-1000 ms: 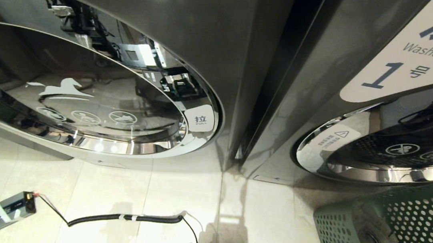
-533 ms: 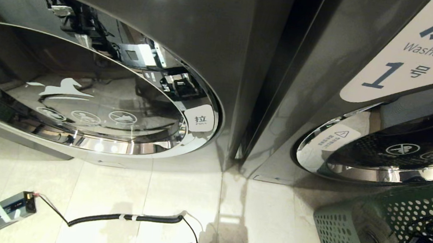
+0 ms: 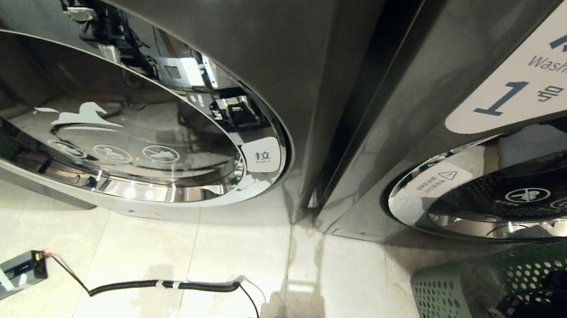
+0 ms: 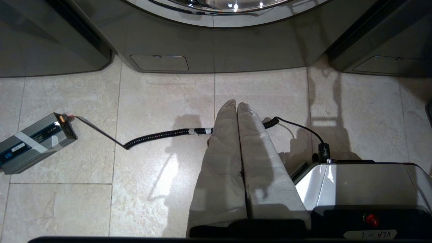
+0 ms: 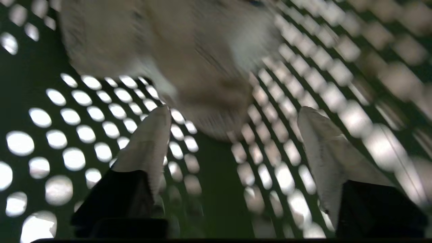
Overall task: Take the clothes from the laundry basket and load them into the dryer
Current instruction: Take the clothes out of the basket
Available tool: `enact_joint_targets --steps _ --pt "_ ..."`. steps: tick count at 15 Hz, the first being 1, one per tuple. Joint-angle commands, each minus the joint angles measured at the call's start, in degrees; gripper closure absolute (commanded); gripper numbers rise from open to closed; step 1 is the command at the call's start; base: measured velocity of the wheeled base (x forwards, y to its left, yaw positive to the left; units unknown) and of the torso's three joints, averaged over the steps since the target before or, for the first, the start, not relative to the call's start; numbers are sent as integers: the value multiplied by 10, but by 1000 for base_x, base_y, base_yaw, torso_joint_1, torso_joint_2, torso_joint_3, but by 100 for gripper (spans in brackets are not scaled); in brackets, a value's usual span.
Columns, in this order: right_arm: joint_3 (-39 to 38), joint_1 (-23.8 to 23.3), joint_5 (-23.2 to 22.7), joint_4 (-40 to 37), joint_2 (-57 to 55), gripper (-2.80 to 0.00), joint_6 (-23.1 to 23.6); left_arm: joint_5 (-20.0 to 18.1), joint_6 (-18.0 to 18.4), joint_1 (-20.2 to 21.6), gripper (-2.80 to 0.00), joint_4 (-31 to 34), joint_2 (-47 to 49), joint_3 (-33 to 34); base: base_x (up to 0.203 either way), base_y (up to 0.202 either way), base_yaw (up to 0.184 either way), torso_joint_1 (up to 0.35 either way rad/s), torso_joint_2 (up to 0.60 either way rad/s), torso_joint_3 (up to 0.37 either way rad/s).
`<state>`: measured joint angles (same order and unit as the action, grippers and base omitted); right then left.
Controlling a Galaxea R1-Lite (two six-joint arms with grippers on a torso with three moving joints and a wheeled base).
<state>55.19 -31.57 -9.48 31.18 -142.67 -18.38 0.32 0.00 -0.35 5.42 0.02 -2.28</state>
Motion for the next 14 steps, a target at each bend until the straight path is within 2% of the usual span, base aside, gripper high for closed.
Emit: enact_joint_targets --steps 1,4,10,12,14 --pt "39 0 -10 8 -59 -280 3 0 0 0 0 0 0 0 0 0 0 0 0 0" --pt "118 2 -20 11 -131 -280 10 0 0 0 0 0 0 0 0 0 0 0 0 0" --pt "265 3 -96 8 -251 -280 8 0 0 0 0 0 0 0 0 0 0 0 0 0" --pt "290 3 -135 8 -277 -280 6 0 0 0 0 0 0 0 0 0 0 0 0 0" --pt "312 3 -139 8 -299 -280 11 0 0 0 0 0 0 0 0 0 0 0 0 0"
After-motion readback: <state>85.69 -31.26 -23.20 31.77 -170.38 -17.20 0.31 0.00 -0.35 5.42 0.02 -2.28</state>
